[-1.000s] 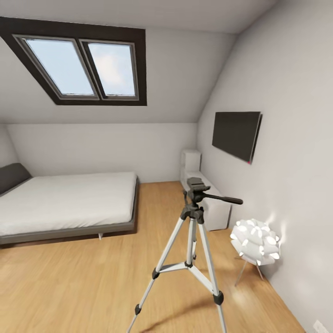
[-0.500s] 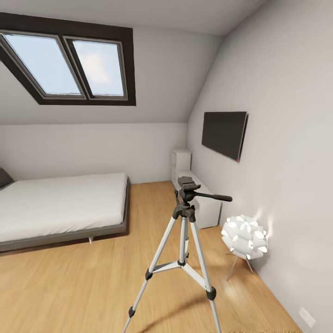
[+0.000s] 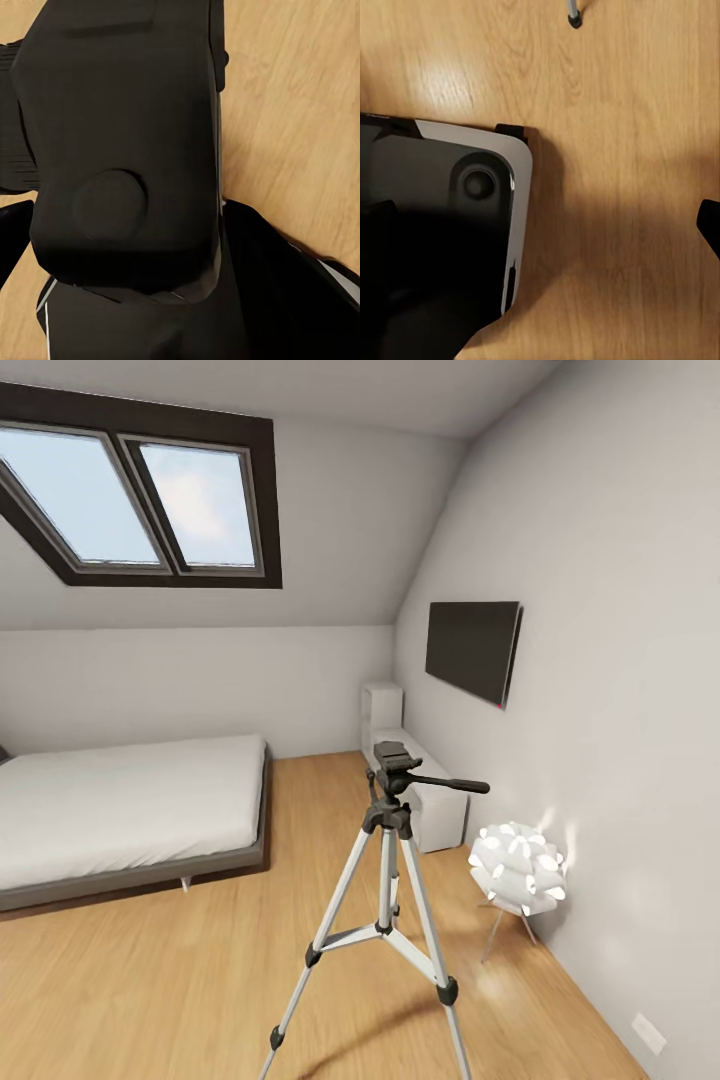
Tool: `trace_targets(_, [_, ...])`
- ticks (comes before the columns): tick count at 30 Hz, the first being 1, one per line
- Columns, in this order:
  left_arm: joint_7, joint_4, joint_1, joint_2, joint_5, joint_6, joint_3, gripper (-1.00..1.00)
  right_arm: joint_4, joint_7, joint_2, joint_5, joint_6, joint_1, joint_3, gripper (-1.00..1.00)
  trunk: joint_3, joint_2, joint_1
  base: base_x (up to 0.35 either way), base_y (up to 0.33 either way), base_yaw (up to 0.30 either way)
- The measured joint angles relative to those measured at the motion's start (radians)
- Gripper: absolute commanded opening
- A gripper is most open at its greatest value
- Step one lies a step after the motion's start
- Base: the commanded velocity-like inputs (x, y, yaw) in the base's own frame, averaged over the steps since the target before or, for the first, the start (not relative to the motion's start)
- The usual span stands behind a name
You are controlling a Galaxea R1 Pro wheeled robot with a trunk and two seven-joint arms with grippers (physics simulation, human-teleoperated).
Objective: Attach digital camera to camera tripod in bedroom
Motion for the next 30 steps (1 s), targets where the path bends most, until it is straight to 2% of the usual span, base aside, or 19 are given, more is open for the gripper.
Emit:
trace_targets(7, [0.000, 0.000, 0.000, 0.000, 0.000, 0.000, 0.000, -1.00, 0.000, 0.000, -0.002, 0.003, 0.001, 0.000, 0.001, 1.00, 0.000, 0.000, 0.000, 0.000, -0.021, -0.002])
trace_targets(21, [0.000, 0.000, 0.000, 0.000, 0.000, 0.000, 0.000, -1.00, 0.000, 0.000, 0.000, 0.004, -0.001, 0.000, 0.001, 1.00, 0.000, 0.000, 0.000, 0.000, -0.238, 0.000])
trace_targets(30, [0.000, 0.000, 0.000, 0.001, 0.001, 0.000, 0.001, -1.00, 0.000, 0.000, 0.000, 0.004, 0.001, 0.000, 0.002, 1.00, 0.000, 0.000, 0.000, 0.000, -0.060, 0.000])
